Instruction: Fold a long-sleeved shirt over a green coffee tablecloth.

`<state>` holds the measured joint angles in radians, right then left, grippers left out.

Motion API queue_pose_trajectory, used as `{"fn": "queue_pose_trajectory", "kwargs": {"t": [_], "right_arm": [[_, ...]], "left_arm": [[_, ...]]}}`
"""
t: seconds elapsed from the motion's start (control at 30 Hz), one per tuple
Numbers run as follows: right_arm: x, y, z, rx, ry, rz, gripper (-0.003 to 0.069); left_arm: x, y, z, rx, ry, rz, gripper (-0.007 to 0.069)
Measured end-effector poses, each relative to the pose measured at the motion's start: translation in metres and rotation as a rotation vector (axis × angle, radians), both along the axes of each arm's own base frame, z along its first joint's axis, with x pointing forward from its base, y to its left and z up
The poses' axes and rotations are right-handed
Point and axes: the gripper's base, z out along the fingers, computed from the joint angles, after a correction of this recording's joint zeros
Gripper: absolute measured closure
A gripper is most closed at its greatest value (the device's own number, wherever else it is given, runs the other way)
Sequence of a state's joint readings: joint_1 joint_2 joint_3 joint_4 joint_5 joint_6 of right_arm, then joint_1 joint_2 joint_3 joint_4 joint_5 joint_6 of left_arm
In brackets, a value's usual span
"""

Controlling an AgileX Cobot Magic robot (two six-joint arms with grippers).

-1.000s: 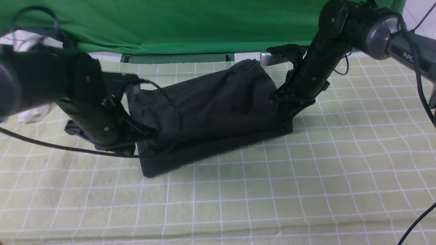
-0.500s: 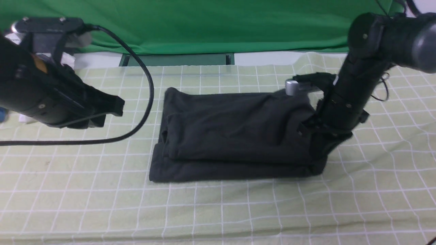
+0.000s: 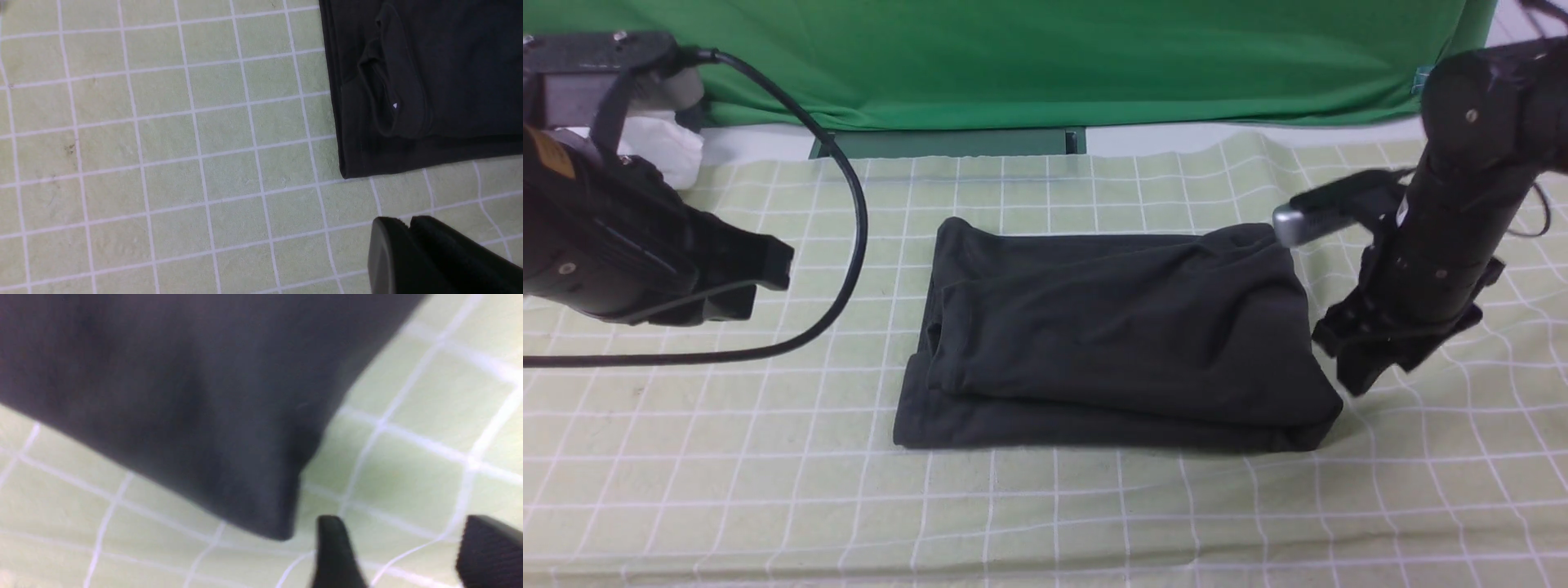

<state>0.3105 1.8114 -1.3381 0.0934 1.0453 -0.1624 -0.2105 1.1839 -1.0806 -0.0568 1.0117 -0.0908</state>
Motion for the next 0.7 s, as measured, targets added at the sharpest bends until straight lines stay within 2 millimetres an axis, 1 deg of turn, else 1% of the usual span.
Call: {"fn": "queue_pose_trajectory", "kwargs": {"t": [0.03,0.13,0.17,0.2,0.23,0.27,0.3,0.33,0.37,0.43,0.47,0.5,0.53,0.7], "right_arm": [[0.001,0.000,0.007,0.014,-0.043,-0.001,0.0347],[0.006,0.005,0.029,0.102,-0.208,-0.014,0.0554],[0.009,0.008,0.034,0.142,-0.257,-0.020,0.0605],[0.011,0.010,0.035,0.163,-0.282,-0.016,0.0624],[0.012,0.010,0.035,0.172,-0.291,-0.018,0.0628],[0.016,0.013,0.032,0.196,-0.303,-0.020,0.0645],[0.021,0.016,0.027,0.207,-0.299,-0.020,0.0650],[0.022,0.016,0.026,0.208,-0.298,-0.019,0.0651],[0.029,0.019,0.017,0.214,-0.287,-0.020,0.0653],[0.037,0.023,0.006,0.221,-0.278,-0.020,0.0654],[0.047,0.027,-0.006,0.227,-0.271,-0.019,0.0654],[0.051,0.029,-0.011,0.232,-0.273,-0.023,0.0654],[0.061,0.032,-0.021,0.235,-0.269,-0.027,0.0654],[0.090,0.042,-0.045,0.255,-0.292,-0.044,0.0654]], "left_arm": [[0.000,0.000,0.000,0.000,0.001,0.000,0.0583],[-0.001,0.000,-0.002,-0.002,0.009,0.000,0.0583],[-0.001,0.000,-0.002,-0.002,0.009,0.000,0.0583],[0.000,0.000,-0.002,-0.002,0.008,0.000,0.0583],[0.000,0.000,-0.002,-0.003,0.006,0.000,0.0583],[0.000,0.000,-0.002,-0.004,0.002,0.001,0.0583],[0.000,-0.001,-0.002,-0.008,-0.003,0.001,0.0583],[0.000,-0.001,-0.002,-0.008,-0.004,0.001,0.0583],[0.001,-0.001,-0.001,-0.015,-0.015,0.002,0.0583],[0.002,-0.001,-0.001,-0.020,-0.022,0.002,0.0583],[0.003,-0.002,0.000,-0.024,-0.032,0.003,0.0583],[0.003,-0.002,0.000,-0.025,-0.037,0.004,0.0583],[0.003,-0.002,0.000,-0.026,-0.039,0.004,0.0583],[0.004,-0.002,0.001,-0.028,-0.047,0.004,0.0583]]}}
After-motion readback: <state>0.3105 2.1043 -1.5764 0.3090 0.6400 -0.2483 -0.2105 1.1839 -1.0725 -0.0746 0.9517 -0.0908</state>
